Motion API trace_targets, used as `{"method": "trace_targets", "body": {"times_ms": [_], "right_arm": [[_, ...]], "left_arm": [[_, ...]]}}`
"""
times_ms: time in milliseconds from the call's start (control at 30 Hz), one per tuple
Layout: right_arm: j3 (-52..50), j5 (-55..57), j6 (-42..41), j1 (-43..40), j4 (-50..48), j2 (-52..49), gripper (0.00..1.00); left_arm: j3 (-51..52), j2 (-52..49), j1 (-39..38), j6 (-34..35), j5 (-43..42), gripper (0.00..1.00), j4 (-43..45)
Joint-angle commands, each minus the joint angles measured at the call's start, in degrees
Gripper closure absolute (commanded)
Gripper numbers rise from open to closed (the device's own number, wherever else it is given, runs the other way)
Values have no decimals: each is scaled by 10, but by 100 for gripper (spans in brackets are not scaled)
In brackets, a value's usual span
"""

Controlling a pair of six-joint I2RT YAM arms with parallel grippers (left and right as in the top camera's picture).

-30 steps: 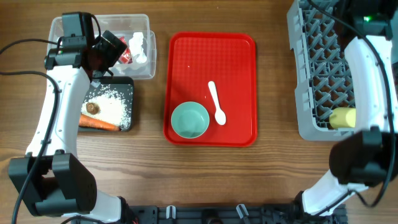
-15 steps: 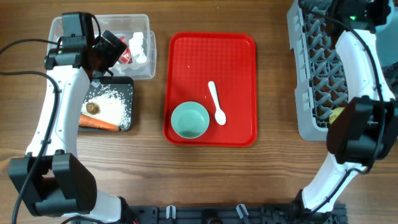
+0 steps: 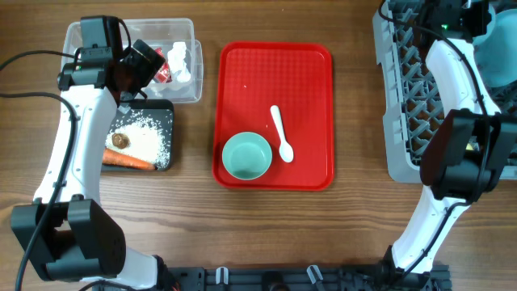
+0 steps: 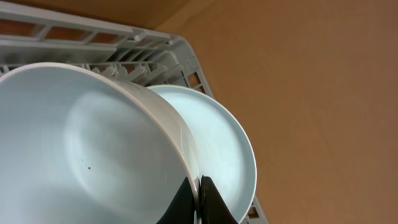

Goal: Sort waste into correct bins and load items into the dishwasher rack
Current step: 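Carry the light blue bowl right and set it in the dish rack, then open the right gripper and withdraw it from the rack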

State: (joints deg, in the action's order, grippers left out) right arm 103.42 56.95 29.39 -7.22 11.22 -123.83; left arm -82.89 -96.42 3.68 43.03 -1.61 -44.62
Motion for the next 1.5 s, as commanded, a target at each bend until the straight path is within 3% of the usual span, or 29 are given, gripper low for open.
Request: {"method": "trace_targets", "body": {"times_ms": [0,700,833,933,1133,1233,1400,1467], "right_arm": [[1,-5,38,-2,-9,-26,96],[1,11,81,21,34,-50,94],[1,10,81,32,64,-50,84],[1,10,81,41,90,-50,70],[1,11,81,48,110,-50,60],[1,17,82,52,110,-50,46],[1,-14,81,71,109,-50,14],[1,-28,79,77,109,-50,9]], "left_arm": [[-5,6,2,7,-5,0,0],[-5,6,2,7,-5,0,0],[-5,6,2,7,-5,0,0],[-5,6,2,7,-5,0,0],[-5,6,2,7,-5,0,0],[-5,6,2,7,-5,0,0],[-5,6,2,7,-5,0,0],[-5,6,2,7,-5,0,0]]}}
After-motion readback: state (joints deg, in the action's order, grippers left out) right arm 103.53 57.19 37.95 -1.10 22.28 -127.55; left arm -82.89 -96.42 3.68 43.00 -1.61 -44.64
